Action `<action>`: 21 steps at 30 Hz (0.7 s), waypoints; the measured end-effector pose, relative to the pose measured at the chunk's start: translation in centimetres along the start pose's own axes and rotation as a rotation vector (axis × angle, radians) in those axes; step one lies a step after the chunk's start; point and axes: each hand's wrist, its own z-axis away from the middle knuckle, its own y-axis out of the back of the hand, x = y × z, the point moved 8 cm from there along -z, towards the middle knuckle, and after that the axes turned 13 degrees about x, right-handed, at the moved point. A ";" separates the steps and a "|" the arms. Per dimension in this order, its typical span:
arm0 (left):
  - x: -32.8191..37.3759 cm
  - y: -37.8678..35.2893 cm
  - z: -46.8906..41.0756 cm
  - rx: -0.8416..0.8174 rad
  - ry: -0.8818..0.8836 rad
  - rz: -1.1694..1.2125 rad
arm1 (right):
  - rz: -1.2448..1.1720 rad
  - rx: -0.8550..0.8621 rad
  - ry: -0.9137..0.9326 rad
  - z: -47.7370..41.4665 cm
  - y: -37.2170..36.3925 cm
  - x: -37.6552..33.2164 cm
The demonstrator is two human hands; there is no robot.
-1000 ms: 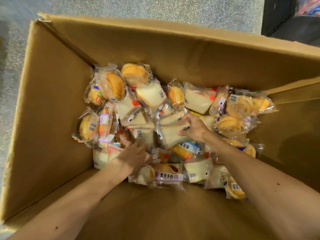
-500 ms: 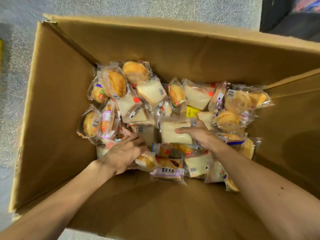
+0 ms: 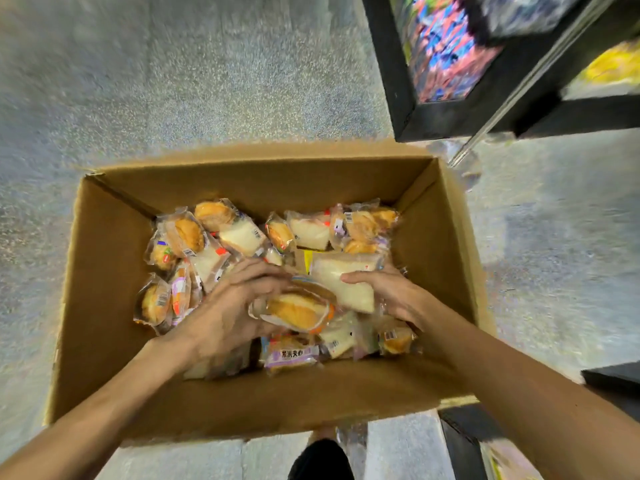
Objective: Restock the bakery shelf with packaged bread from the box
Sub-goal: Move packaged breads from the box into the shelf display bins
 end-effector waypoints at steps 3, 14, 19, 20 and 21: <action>6.7 1.3 -2.2 0.039 -0.239 -0.048 | -0.126 -0.023 0.063 6.1 3.5 -1.5; 31.5 -3.4 -2.9 0.106 -1.023 -0.129 | -0.500 0.049 0.391 26.9 19.9 4.1; 43.8 -9.3 0.1 -0.026 -1.211 -0.045 | -0.753 0.243 0.516 37.6 27.8 13.9; 46.6 -10.6 1.3 -0.041 -1.279 -0.015 | -0.795 0.269 0.536 39.8 29.0 16.3; 49.4 -12.1 2.5 -0.059 -1.352 0.004 | -0.835 0.297 0.551 42.1 30.1 18.9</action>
